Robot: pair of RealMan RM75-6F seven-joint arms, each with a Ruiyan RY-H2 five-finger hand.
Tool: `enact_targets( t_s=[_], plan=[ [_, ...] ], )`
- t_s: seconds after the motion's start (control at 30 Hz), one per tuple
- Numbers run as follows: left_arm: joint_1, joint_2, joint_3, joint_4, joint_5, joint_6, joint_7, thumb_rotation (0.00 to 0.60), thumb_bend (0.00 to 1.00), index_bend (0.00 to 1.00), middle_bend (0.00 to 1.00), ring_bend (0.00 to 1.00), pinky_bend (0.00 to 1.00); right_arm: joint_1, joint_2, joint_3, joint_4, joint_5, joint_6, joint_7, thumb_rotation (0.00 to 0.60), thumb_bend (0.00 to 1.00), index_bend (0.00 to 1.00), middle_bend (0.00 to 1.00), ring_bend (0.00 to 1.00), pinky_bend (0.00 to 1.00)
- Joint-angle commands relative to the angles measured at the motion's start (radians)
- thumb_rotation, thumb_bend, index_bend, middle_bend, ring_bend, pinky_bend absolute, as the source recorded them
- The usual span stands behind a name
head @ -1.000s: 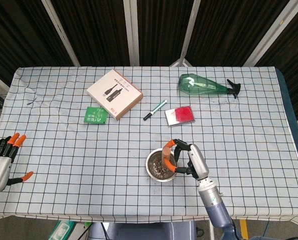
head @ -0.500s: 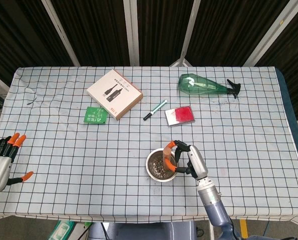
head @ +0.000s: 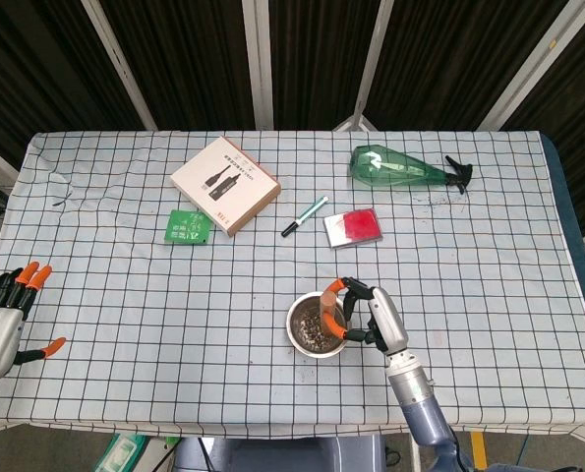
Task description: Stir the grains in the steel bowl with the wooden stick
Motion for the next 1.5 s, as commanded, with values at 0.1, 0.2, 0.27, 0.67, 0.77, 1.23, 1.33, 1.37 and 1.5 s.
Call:
enact_targets(
  t_s=[0.1,0.2,0.27,0.67,0.77,1.23,1.33,1.37,1.5],
  plan=[
    [0.0,0.0,0.0,0.001,0.0,0.0,0.0,0.6,0.07,0.0,0.0,0.0,0.0,0.005,0.031,0.026,-0.044,-0.008,0.011,-0.024,0.6,0.49,0.85,0.64,0.72,0.65],
    [0.0,-0.001,0.0,0.0,0.001,0.0,0.0,0.6,0.07,0.0,0.0,0.0,0.0,0.009,0.058,0.05,-0.075,0.002,0.012,-0.041,0.6,0.49,0.86,0.64,0.72,0.65],
    [0.0,0.0,0.0,-0.002,0.0,0.001,0.001,0.6,0.07,0.0,0.0,0.0,0.0,0.011,0.084,0.072,-0.097,0.01,0.014,-0.054,0.6,0.49,0.86,0.64,0.72,0.65],
    [0.001,0.0,-0.002,-0.004,-0.004,0.002,0.0,0.6,0.07,0.0,0.0,0.0,0.0,-0.019,0.294,0.181,-0.14,0.073,0.04,-0.083,0.6,0.49,0.86,0.65,0.72,0.65],
    [0.001,0.0,-0.003,-0.004,-0.006,0.002,0.002,0.6,0.07,0.0,0.0,0.0,0.0,-0.039,0.343,0.183,-0.103,0.089,0.041,-0.074,0.6,0.49,0.86,0.65,0.72,0.65],
    [0.003,-0.004,-0.003,-0.009,-0.011,0.002,0.013,0.6,0.07,0.0,0.0,0.0,0.0,-0.099,0.396,0.111,0.15,0.077,0.063,-0.095,0.6,0.49,0.86,0.65,0.72,0.65],
    [0.004,-0.004,-0.003,-0.009,-0.012,0.002,0.014,0.6,0.07,0.0,0.0,0.0,0.0,-0.097,0.384,0.084,0.226,0.041,0.082,-0.197,0.6,0.49,0.86,0.65,0.72,0.65],
    [0.004,-0.004,-0.003,-0.009,-0.013,0.001,0.013,0.6,0.07,0.0,0.0,0.0,0.0,-0.095,0.378,0.076,0.246,0.029,0.088,-0.225,0.6,0.49,0.86,0.65,0.73,0.65],
    [0.004,-0.003,-0.003,-0.009,-0.013,0.001,0.012,0.6,0.07,0.0,0.0,0.0,0.0,-0.088,0.363,0.043,0.314,-0.011,0.094,-0.326,0.6,0.49,0.86,0.65,0.73,0.65]
  ],
)
